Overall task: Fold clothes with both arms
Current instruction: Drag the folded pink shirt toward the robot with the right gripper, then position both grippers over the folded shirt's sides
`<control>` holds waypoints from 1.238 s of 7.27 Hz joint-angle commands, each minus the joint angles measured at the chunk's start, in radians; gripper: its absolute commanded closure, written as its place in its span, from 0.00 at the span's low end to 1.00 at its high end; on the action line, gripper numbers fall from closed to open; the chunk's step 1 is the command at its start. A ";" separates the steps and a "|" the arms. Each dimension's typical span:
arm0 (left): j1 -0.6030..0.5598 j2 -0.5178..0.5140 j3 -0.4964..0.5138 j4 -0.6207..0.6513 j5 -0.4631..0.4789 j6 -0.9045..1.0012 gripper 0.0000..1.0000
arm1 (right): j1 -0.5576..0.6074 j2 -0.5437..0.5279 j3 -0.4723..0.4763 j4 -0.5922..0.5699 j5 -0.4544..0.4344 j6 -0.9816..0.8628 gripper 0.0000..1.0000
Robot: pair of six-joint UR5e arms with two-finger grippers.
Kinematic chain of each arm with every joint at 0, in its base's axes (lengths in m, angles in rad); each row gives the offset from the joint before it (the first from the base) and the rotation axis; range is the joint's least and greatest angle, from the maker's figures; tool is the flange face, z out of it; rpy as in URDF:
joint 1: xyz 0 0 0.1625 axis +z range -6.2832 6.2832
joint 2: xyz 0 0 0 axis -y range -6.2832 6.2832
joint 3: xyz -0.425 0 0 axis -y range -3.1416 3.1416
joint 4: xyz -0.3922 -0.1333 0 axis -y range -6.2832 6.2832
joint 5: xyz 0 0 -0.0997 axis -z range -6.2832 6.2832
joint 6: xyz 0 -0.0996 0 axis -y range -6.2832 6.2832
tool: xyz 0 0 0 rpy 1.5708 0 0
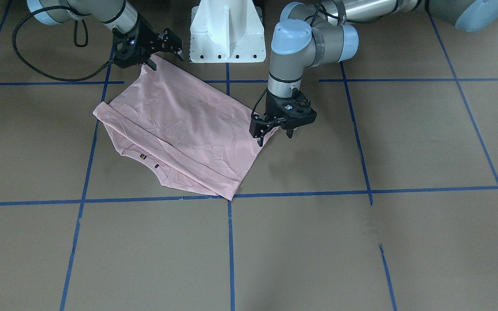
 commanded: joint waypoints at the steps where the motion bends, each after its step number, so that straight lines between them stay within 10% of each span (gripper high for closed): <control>1: 0.051 0.004 0.020 0.014 0.002 -0.064 0.02 | 0.029 0.020 -0.001 0.000 -0.029 -0.007 0.00; 5: 0.071 0.004 0.059 -0.005 0.004 -0.104 0.13 | 0.042 0.028 -0.001 0.000 -0.031 -0.007 0.00; 7: 0.071 0.004 0.056 -0.006 0.005 -0.103 0.80 | 0.043 0.028 0.001 0.000 -0.030 -0.007 0.00; 9: 0.069 0.004 0.051 -0.006 0.004 -0.091 1.00 | 0.045 0.028 0.001 -0.002 -0.030 -0.007 0.00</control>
